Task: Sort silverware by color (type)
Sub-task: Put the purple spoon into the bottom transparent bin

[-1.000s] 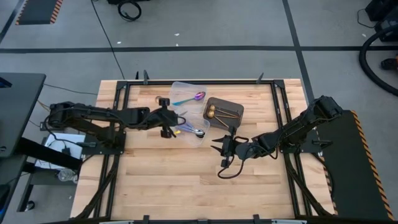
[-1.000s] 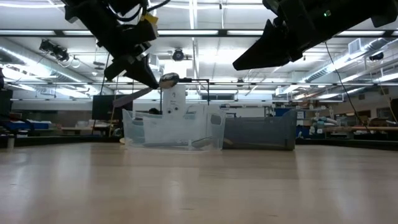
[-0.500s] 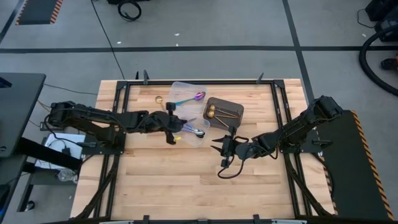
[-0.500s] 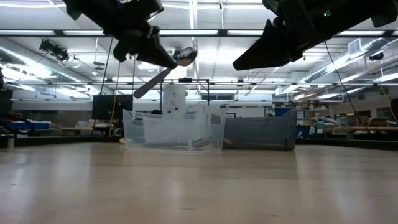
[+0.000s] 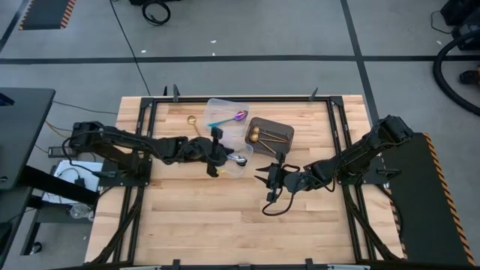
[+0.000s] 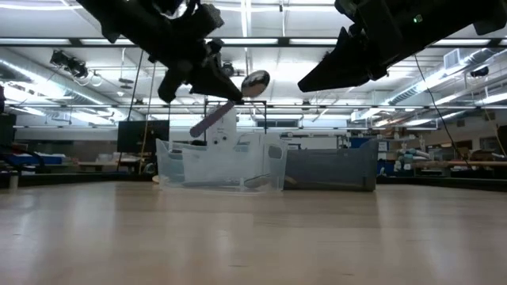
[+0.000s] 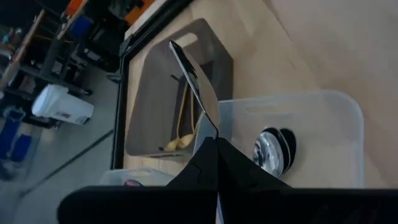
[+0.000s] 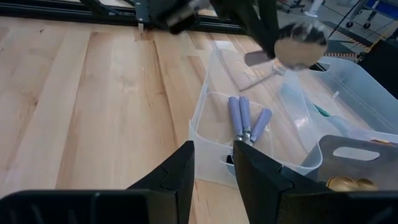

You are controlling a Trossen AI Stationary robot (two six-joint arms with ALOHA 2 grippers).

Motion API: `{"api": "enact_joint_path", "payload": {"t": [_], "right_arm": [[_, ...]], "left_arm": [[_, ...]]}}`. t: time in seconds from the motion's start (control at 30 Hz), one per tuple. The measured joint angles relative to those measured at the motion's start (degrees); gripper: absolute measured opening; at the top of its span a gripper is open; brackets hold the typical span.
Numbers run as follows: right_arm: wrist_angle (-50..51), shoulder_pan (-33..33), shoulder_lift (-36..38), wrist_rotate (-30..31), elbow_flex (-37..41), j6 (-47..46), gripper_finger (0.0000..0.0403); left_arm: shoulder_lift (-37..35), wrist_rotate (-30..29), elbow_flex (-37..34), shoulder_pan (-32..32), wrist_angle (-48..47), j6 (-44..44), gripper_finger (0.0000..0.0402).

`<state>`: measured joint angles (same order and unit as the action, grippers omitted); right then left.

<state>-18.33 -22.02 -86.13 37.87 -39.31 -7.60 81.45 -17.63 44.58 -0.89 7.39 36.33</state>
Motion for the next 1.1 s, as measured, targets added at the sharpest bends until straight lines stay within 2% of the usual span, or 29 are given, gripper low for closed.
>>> {"api": "enact_joint_path", "payload": {"t": [0.2, 0.67, 0.9, 1.1], "right_arm": [[0.34, 0.0, 0.0, 0.0, 0.0, -0.32, 0.0121], [1.23, -0.81, 0.0, 0.11, 0.0, -1.53, 0.0121], [1.28, -1.4, 0.0, 0.23, 0.0, -1.95, 0.0121], [1.2, -1.88, 0.0, 1.55, 0.0, -1.92, 0.0121]], "left_arm": [[4.05, 0.02, 0.02, 0.0, 4.62, 9.43, 0.0], [11.37, 0.51, 0.02, 0.83, 3.73, 25.57, 0.0], [13.49, 1.9, 0.04, 0.98, 2.66, 29.64, 0.0], [15.03, 1.95, 0.04, 1.47, 1.47, 27.1, 0.0017]]}}
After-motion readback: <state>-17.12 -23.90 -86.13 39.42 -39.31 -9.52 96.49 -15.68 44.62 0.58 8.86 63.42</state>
